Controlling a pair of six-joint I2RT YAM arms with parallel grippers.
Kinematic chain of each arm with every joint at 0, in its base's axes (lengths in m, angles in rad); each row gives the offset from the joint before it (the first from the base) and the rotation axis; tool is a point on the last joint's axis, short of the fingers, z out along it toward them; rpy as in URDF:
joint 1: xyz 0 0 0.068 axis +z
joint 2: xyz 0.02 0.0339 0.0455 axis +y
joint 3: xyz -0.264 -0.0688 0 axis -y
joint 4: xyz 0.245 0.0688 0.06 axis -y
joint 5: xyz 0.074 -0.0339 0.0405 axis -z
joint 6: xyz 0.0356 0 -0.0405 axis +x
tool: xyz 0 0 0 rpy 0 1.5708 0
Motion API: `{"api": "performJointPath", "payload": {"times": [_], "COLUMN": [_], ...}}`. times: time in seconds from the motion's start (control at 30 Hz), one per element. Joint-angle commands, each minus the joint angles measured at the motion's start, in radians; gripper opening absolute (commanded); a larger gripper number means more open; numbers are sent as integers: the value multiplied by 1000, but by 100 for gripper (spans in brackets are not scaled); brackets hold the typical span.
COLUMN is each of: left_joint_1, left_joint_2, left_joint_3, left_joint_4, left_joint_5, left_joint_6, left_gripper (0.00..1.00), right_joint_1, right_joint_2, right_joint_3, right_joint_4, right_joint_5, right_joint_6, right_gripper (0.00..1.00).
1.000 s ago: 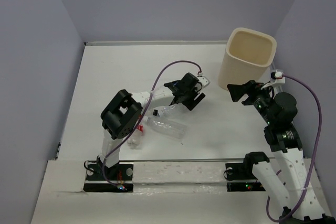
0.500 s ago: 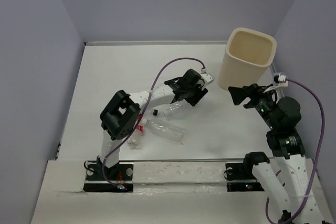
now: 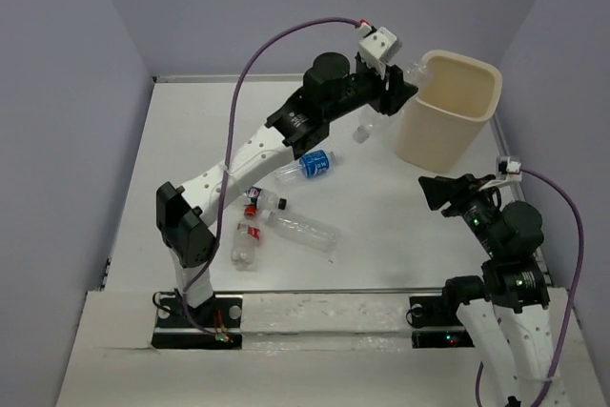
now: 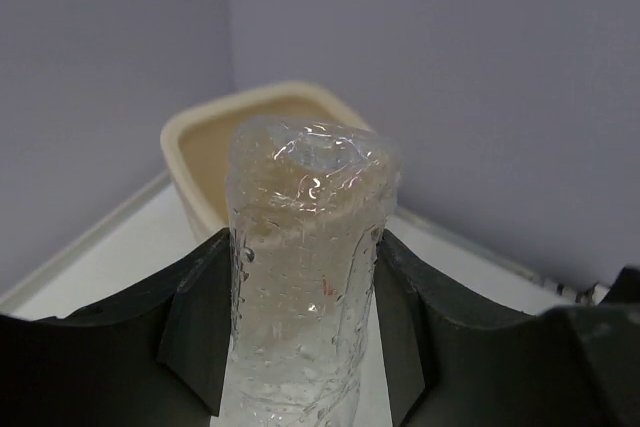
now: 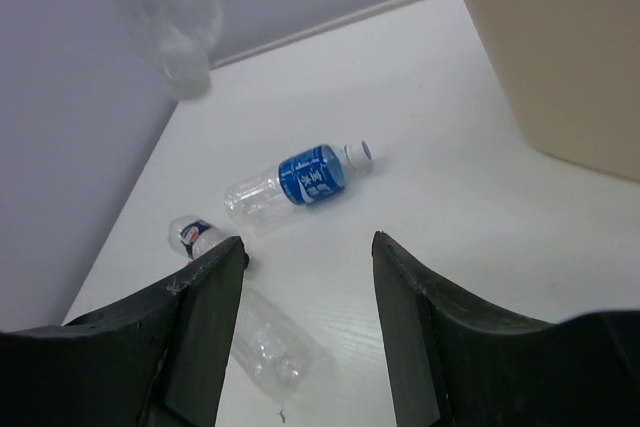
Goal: Put the plastic bottles in the bin
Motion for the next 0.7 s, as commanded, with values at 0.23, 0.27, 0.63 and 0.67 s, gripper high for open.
{"api": "performJointPath", "payload": {"times": [0.23, 0.27, 0.63, 0.67], "left_joint_1": [13, 15, 16, 16], "left_joint_2": [303, 379, 689, 705], "left_joint_3": [529, 571, 790, 784], "left_joint_4": [442, 499, 880, 887], "left_joint_5": [64, 47, -170, -175], "left_joint_6": [-295, -326, -413, -426], "left_gripper": [39, 40, 42, 42], "right_joint_1": [-5, -5, -5, -5], "right_joint_2": [34, 40, 77, 81], "right_joint_3": [-154, -157, -174, -175], "right_joint_4": [-45, -39, -7, -1], "right_joint_5": [-122, -130, -234, -242], "right_joint_6": [27, 27, 10, 9], "right_gripper": [59, 59, 59, 59]}}
